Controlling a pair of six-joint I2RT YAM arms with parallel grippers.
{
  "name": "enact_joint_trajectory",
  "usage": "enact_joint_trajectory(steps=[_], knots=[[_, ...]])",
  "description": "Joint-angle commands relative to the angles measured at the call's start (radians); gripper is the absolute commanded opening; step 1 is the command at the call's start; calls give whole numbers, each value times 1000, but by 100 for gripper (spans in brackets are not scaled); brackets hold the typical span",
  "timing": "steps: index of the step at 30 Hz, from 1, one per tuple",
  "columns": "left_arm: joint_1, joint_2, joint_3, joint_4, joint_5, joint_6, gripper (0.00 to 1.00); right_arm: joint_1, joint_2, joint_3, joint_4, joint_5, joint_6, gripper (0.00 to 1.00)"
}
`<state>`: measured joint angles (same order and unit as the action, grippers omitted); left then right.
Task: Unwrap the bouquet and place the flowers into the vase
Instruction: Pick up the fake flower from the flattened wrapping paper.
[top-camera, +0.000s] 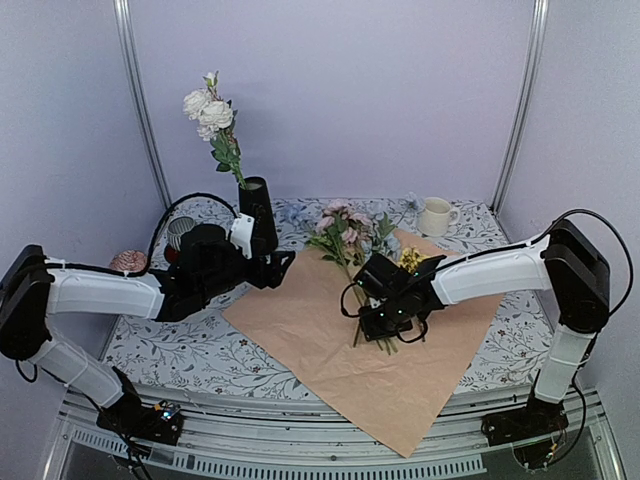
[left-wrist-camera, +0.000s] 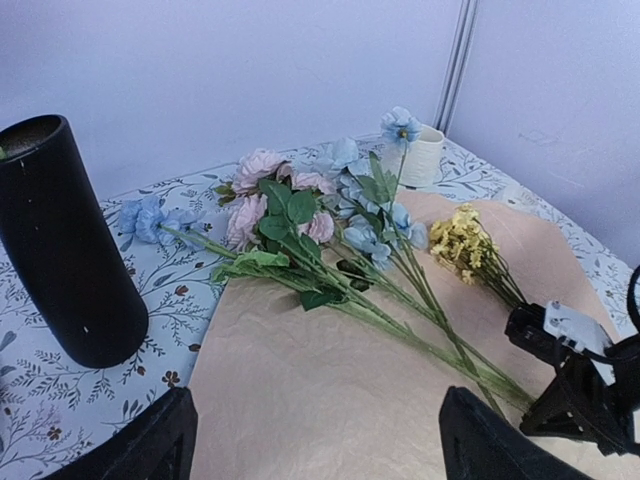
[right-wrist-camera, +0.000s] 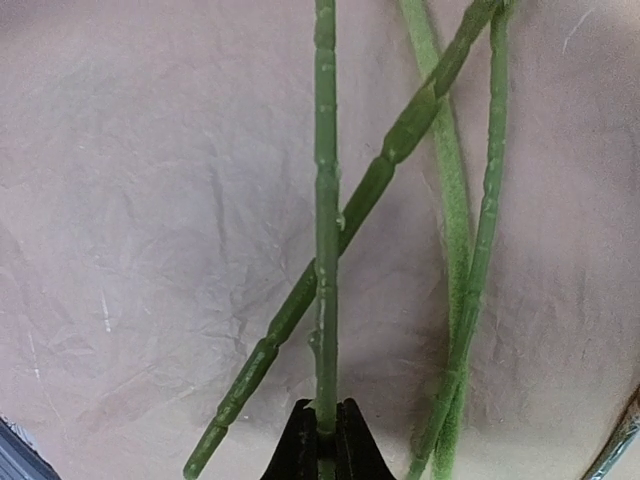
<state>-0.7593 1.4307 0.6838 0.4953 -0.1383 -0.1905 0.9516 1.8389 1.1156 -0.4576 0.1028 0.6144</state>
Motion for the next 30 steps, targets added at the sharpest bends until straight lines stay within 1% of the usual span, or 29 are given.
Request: enact_joint_trajectory(steps=[1,4,9,13,16,18,20,24,25,27,30], knots=[[-12,-31,-9,0,9,1,86,15,-104,25,21,67,13,4],[-13,-37,-11,-1,5,2,86,18,-155,21,26,107,22,4],[-13,-42,-19,10,4,1,87,21,-261,-4,77,147,-14,4],[-13,-67,-30,16,28,-12,88,26,-360,-65,184,133,-47,4],[-13,-98,-53,35,21,-13,92,26,-431,-134,276,109,-59,4],[-13,-117,-71,51,0,-26,98,26,-469,-173,340,82,-67,4],[-12,-130,-84,67,6,-45,98,28,-500,-208,408,55,-80,4],[-11,-133,-88,101,115,-63,98,27,-504,-263,555,4,-111,4],[-10,-134,-90,116,146,-68,97,28,-497,-271,585,-8,-119,4],[-9,-138,-106,160,211,-78,95,35,-477,-282,640,-30,-126,4],[-9,-154,-139,230,269,-96,95,66,-440,-282,706,-31,-146,4]])
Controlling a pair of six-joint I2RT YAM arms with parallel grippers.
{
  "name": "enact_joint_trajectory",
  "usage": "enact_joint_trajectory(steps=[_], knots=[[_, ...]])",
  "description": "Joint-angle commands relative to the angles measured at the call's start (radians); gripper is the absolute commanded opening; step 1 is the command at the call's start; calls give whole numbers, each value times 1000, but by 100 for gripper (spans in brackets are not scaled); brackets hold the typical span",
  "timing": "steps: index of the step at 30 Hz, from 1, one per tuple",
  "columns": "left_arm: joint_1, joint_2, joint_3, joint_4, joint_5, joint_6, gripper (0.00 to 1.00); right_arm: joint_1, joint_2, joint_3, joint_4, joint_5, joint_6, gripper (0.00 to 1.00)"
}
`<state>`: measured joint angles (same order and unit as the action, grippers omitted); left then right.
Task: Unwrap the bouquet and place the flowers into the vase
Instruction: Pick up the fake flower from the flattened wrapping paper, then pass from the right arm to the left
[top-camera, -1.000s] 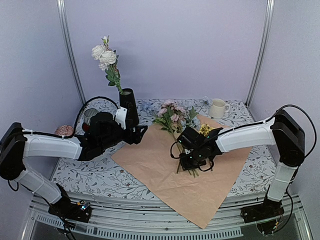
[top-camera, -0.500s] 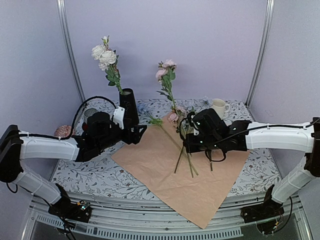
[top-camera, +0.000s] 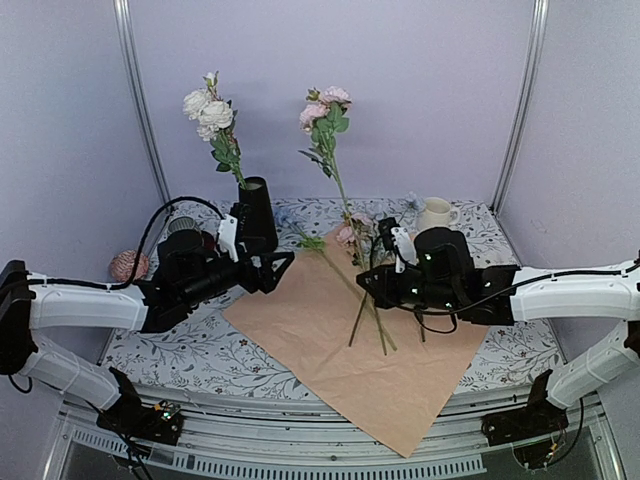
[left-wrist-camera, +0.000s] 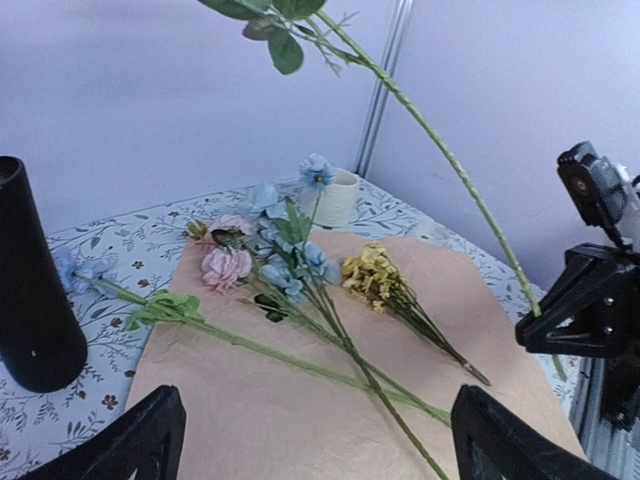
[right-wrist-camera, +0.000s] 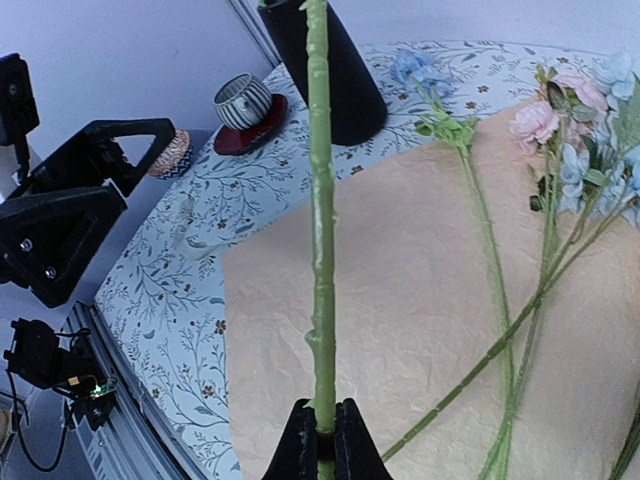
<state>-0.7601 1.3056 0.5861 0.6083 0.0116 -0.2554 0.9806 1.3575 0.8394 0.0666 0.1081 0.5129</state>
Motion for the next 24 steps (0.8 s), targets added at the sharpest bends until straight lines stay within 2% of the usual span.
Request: enact_joint_trajectory(steps=[1,5,7,10,24], knots=[[-8,-38,-52,139,139,-33,95,53,56,5,188,-33,-53,4],[-7,-64,-81,227,224,-52,91,121,113,36,232,16,-96,4],[-4,-76,-102,295,307,-67,87,148,137,44,262,18,-127,4],[-3,-91,-136,387,399,-95,85,180,175,65,278,33,-152,4],[53,-134,-188,453,387,-175,84,240,207,41,393,61,-212,4]])
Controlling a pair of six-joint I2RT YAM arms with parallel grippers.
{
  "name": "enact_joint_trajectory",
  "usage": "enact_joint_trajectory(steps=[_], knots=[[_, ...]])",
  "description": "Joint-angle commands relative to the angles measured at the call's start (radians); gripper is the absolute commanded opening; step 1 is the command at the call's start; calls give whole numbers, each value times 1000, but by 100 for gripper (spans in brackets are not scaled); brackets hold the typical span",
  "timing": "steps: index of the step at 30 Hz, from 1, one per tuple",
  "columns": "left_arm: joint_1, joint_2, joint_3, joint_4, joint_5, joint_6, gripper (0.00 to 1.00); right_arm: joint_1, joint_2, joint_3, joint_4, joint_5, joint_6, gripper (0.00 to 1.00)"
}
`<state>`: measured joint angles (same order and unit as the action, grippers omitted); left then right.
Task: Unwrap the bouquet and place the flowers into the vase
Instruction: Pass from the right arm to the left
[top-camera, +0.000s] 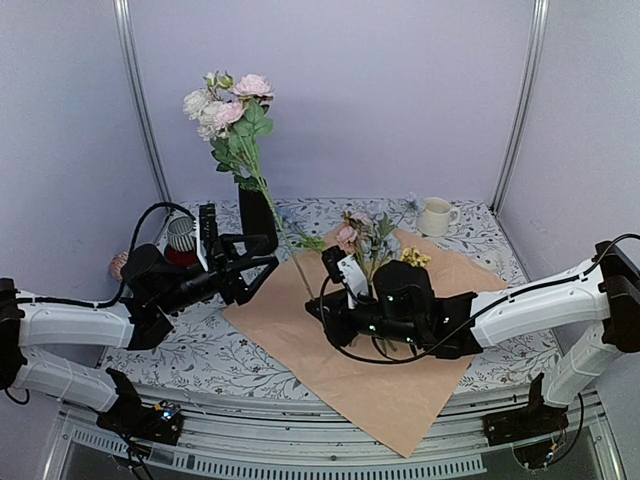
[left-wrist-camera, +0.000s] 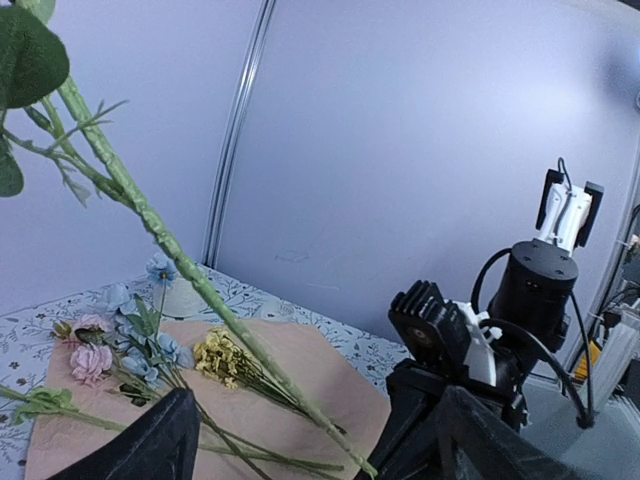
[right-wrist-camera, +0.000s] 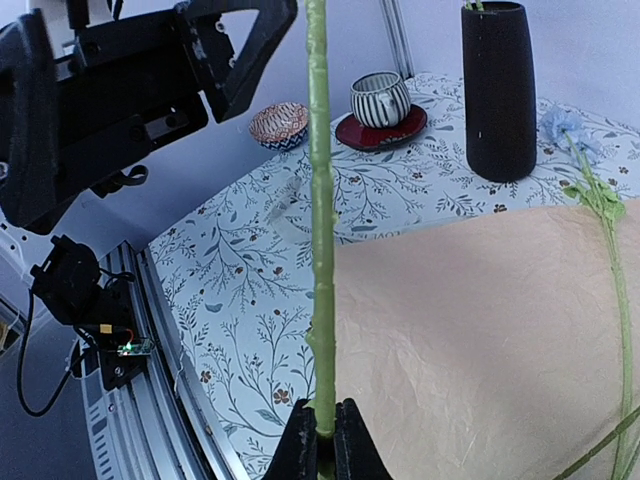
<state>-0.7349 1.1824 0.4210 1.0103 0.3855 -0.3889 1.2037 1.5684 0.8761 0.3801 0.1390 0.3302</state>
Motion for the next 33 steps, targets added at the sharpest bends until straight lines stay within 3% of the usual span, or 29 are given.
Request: enact_joint_trajectory(steps=[1,12,33], knots=[[33,-7,-25,58,16,-49,85,20,-9,-2,87,31,-31,4],[71,26,-36,128,83,-103,85,25,-23,-74,263,20,-77,2],[99,9,-71,193,143,-101,89,44,74,-51,292,-71,-163,2]])
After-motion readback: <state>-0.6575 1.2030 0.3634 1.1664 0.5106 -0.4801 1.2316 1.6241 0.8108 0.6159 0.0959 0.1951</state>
